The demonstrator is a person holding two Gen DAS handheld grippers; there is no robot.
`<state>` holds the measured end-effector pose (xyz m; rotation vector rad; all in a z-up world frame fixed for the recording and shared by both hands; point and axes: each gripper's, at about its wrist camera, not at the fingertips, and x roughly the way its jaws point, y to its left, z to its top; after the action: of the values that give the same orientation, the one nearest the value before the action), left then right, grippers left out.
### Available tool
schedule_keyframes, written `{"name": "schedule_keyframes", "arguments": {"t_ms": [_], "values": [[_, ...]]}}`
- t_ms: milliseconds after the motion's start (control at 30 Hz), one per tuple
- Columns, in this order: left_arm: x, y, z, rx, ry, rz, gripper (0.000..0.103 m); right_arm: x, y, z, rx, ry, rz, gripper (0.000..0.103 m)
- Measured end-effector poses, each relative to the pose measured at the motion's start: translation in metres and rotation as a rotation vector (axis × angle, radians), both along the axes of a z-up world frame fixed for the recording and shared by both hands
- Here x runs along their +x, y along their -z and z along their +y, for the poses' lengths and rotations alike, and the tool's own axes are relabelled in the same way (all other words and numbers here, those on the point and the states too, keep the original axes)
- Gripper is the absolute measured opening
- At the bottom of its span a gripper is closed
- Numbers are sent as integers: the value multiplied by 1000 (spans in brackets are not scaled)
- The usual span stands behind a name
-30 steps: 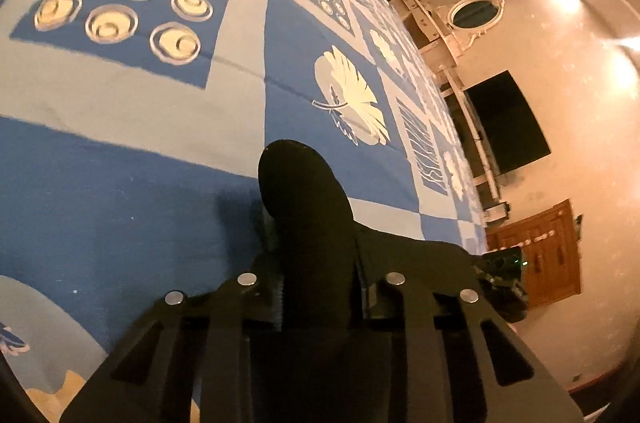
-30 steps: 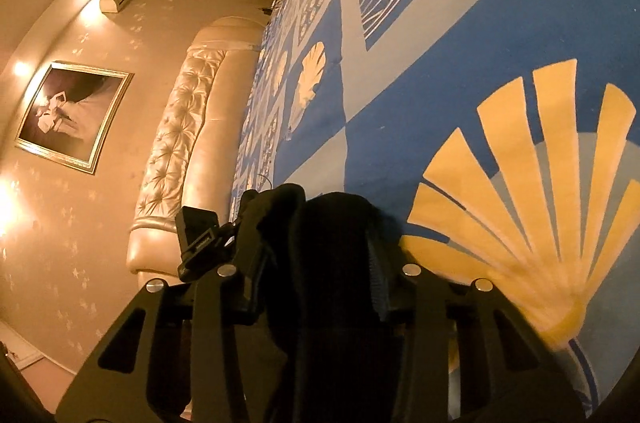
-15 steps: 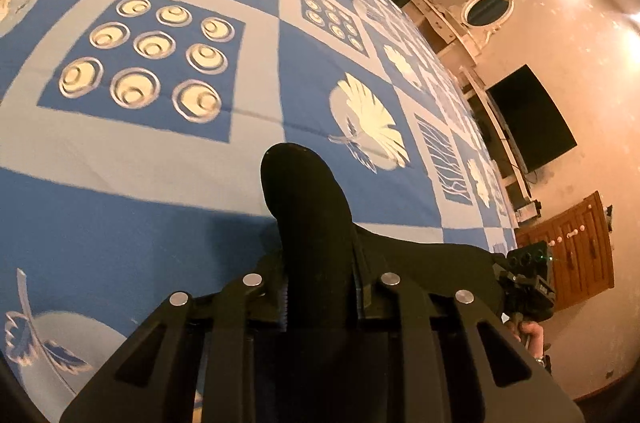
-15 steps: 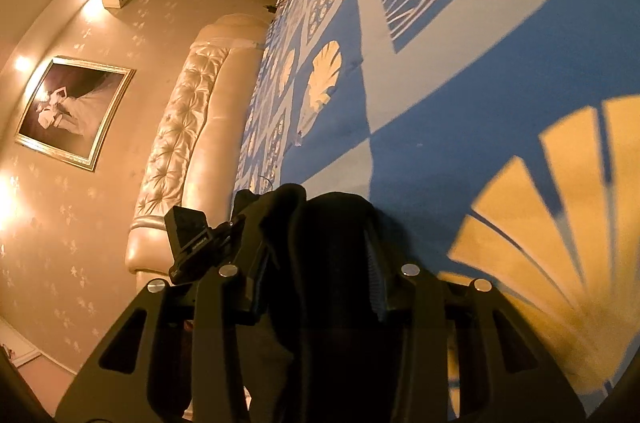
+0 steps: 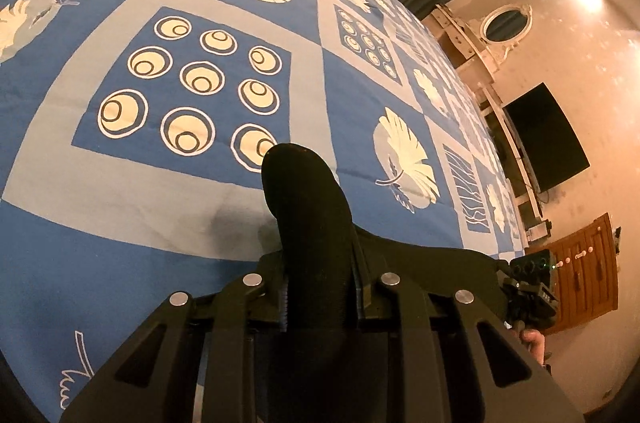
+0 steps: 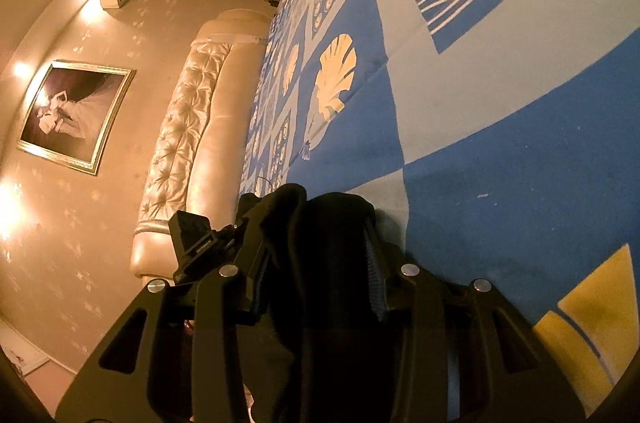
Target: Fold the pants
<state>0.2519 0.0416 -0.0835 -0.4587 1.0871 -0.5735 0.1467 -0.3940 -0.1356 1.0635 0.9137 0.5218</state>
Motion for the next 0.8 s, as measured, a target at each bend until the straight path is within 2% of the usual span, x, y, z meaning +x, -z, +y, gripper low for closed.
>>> {"name": "schedule_keyframes", "arguments": {"t_ms": [600,733,800], "values": [[3,12,4,-32,-7,19,25,6,9,2,30,1,9,37],[2,12,5,-39,-6,20,29,7,9,2,31,-2,9,37],[2,13,6,-52,-6,22,35,7,9,1,33,-4,9,37]]}}
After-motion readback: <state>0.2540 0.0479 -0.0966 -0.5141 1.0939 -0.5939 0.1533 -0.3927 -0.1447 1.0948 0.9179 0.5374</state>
